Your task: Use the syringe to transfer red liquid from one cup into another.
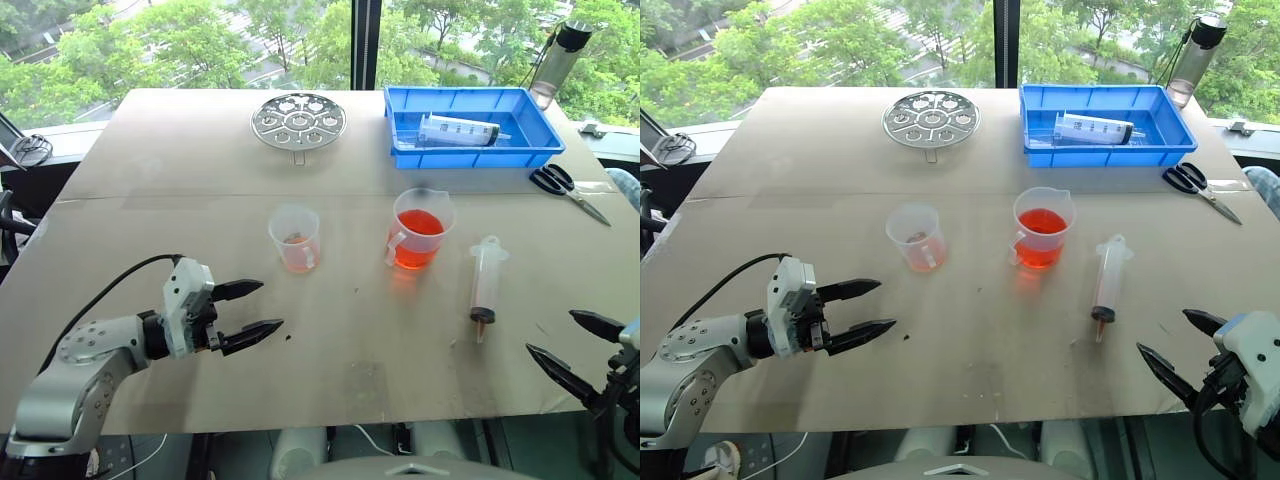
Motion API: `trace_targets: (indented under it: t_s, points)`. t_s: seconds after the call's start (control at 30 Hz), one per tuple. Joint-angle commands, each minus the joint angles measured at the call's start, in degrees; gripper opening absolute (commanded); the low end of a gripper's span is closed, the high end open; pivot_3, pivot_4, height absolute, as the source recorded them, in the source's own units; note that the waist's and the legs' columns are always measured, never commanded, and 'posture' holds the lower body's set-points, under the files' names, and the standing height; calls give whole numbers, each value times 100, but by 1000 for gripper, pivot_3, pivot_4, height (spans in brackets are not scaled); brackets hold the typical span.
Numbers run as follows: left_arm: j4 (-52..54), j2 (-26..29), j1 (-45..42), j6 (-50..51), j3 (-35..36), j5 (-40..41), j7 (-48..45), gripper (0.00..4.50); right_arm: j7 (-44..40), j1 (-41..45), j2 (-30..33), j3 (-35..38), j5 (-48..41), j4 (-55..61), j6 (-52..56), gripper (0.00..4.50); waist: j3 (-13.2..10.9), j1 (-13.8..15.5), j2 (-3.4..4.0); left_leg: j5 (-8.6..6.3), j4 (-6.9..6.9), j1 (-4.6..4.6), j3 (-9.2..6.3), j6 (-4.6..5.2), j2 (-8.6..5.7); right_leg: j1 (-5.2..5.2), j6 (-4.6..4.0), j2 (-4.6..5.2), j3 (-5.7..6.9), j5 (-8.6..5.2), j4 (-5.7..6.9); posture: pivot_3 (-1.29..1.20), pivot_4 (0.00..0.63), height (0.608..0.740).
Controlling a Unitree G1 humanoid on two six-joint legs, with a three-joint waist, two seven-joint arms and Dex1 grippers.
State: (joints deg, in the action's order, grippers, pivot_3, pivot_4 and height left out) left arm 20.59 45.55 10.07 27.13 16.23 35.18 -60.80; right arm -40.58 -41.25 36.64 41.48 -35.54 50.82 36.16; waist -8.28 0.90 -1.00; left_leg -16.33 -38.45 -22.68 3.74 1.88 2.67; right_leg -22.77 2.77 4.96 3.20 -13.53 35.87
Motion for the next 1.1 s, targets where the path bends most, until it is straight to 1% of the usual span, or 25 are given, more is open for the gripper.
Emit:
trace_targets:
  t_s: [0.03, 0.17, 0.27, 0.33, 0.4, 0.47, 0.57, 0.6, 0.7, 0.8, 0.87, 0.93, 0.97, 1.03, 1.1]
  points:
    - [189, 16, -187, 107, 51, 167, 94, 4441, 159, 159, 108, 85, -175, 197, 148, 4500, 0, -1, 0, 0, 0, 0, 0, 0, 0, 0, 0, 0, 0, 0, 1, 0, 150, 740]
    - [353, -78, -668, 398, -132, 589, 94, 4441, 736, 500, 17, 98, -380, 352, 474, 4500, -1, 13, -3, 0, -10, 1, -4, 1, 0, 5, 1, 0, 2, 1, 5, 0, 150, 740]
    - [372, -89, -969, 476, -244, 740, 15, 4441, 1002, 598, 11, 103, -796, 391, 849, 4500, 0, 4, -4, 0, -10, 2, -5, 0, 0, 7, 0, -1, 1, 1, 7, 0, 150, 740]
    - [508, -33, -1131, 427, -398, 804, -198, 4441, 1375, 725, 139, 235, -1365, 404, 1369, 4500, 0, 0, -4, 1, -10, 2, -3, -1, -2, 7, 8, -3, 0, 6, 7, 0, 150, 740]
    - [663, 47, -1258, 288, -607, 777, -500, 4441, 1946, 874, 554, 450, -2005, 402, 2273, 4500, 0, -7, -4, 1, -10, 1, -2, -1, -2, 7, 8, -3, -2, 7, 6, 0, 150, 740]
    - [706, 90, -1360, 199, -750, 732, -695, 4441, 2543, 1159, 892, 492, -2563, 219, 2920, 4500, -2, -14, -7, 1, -11, 2, 9, -1, -5, 6, 7, -1, -13, 6, 6, 0, 150, 740]
    - [633, 74, -1581, -18, -1006, 599, -956, 4441, 3531, 1731, 1263, 317, -3791, -338, 3270, 4500, 2, -6, -17, 0, -11, 7, 13, 1, -5, 6, -2, -3, -16, 3, 7, 0, 150, 740]
    - [595, 56, -1676, -58, -1087, 564, -999, 4441, 3885, 1961, 1389, 187, -4073, -549, 3369, 4500, 1, -5, -17, 0, -11, 9, 12, 2, -5, 6, -3, -4, -17, 3, 9, 0, 150, 740]
    - [521, 13, -1934, -52, -1239, 566, -1058, 4441, 5367, 2354, 1950, -313, -5307, -1378, 3313, 4500, -1, -2, -21, 0, -15, 6, 12, 4, -7, 7, -3, -4, -21, 4, 10, 0, 150, 740]
    - [485, -48, -2156, -6, -1331, 628, -1064, 4441, 6729, 2848, 2666, -1109, -6508, -2158, 2886, 4500, 0, -4, -23, 0, -15, 0, 11, 7, -18, 7, -4, -4, -28, 5, 10, 0, 150, 740]
    - [480, -83, -2235, 18, -1355, 661, -1045, 4441, 7357, 3248, 3088, -1661, -7307, -2571, 2529, 4500, -2, -10, -20, -1, -18, 0, 14, 8, -19, 5, 9, -4, -37, 11, 10, 0, 150, 740]
    - [503, -97, -2263, 37, -1368, 687, -1030, 4441, 7720, 3855, 3127, -2172, -7696, -2937, 2276, 4500, -4, -24, -26, -1, -18, -1, 15, 8, -18, 4, 21, -7, -39, 17, 6, 0, 150, 740]
    - [524, -102, -2260, 46, -1368, 693, -1016, 4441, 7864, 4172, 3021, -2377, -7746, -3103, 2219, 4500, -5, -29, -27, -1, -19, -3, 17, 9, -17, 2, 21, -8, -40, 17, 5, 0, 150, 740]
    - [571, -116, -2235, 60, -1353, 704, -962, 4441, 8015, 4781, 2695, -2681, -7746, -3369, 2231, 4500, -6, -37, -29, -1, -19, -3, 19, 8, -16, 0, 24, -10, -44, 18, 2, 0, 150, 740]
    - [626, -138, -2169, 100, -1311, 710, -843, 4441, 8252, 5575, 2235, -3011, -7746, -3639, 2346, 4500, -9, -24, -27, -1, -19, -5, 21, 8, -16, -2, 25, -10, -47, 18, 2, 0, 150, 740]
